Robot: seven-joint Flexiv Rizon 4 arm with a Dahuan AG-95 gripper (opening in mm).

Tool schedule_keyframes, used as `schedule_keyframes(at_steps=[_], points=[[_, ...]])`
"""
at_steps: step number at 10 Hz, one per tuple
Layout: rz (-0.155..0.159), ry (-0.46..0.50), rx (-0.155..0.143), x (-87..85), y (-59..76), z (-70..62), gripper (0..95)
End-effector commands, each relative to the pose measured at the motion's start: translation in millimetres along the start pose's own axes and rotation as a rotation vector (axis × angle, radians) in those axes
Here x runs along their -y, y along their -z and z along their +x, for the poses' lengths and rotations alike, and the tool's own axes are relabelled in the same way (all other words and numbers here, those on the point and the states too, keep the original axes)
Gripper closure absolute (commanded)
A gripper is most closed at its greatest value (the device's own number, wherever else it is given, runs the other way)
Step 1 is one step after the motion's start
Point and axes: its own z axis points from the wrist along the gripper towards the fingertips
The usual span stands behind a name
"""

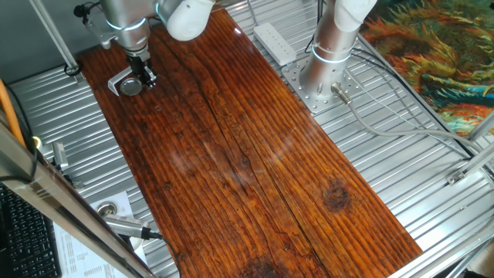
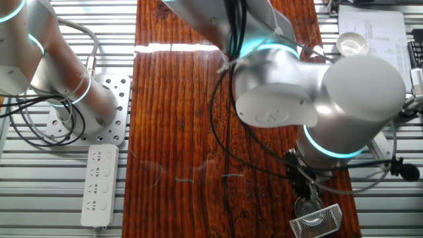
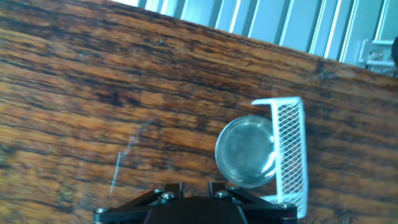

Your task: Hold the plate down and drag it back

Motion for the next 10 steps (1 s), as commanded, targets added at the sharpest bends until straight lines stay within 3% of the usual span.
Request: schedule_keyframes(at_steps=[1, 4, 8, 10], points=[[0.006, 0.037, 0.007, 4.6, -6.3, -1.9, 76.0], [0.009, 0.065, 0.010, 11.1, -11.8, -7.9, 76.0], [0.010, 0.066, 0.015, 20.4, -18.4, -25.4, 76.0], [0.010, 0.070, 0.019, 21.8, -20.5, -26.6, 76.0]])
